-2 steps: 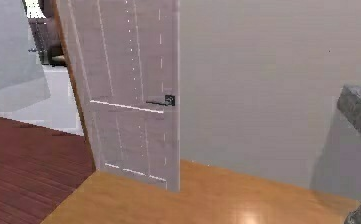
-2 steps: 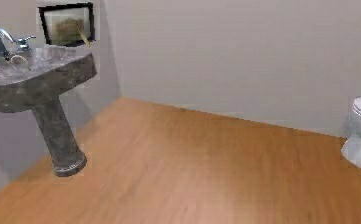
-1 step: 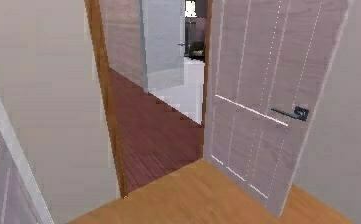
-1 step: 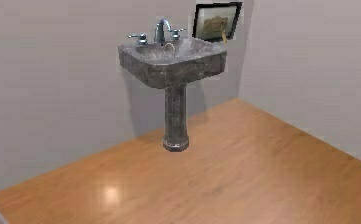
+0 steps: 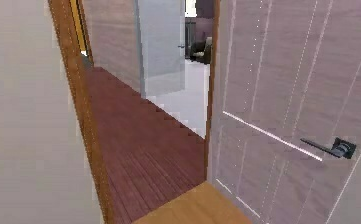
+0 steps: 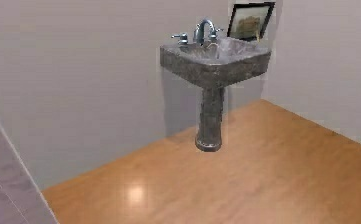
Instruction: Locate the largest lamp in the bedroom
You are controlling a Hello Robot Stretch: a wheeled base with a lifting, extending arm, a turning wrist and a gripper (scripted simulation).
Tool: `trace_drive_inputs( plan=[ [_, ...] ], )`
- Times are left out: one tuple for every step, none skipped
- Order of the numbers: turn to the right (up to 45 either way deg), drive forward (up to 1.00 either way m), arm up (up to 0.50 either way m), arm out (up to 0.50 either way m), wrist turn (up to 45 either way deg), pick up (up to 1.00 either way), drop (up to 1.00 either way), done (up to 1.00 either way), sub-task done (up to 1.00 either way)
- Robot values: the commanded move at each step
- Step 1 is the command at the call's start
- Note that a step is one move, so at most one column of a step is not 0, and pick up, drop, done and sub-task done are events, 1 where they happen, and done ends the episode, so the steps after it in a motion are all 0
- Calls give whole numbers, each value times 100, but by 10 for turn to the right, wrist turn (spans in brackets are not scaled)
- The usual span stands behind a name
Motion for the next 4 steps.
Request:
trace_drive_inputs(
  plan=[
    [-60,0,0,0,0,0,0,0,0],
    [0,100,0,0,0,0,0,0,0],
    [-30,0,0,0,0,0,0,0,0],
    [0,40,0,0,0,0,0,0,0]
  ],
)
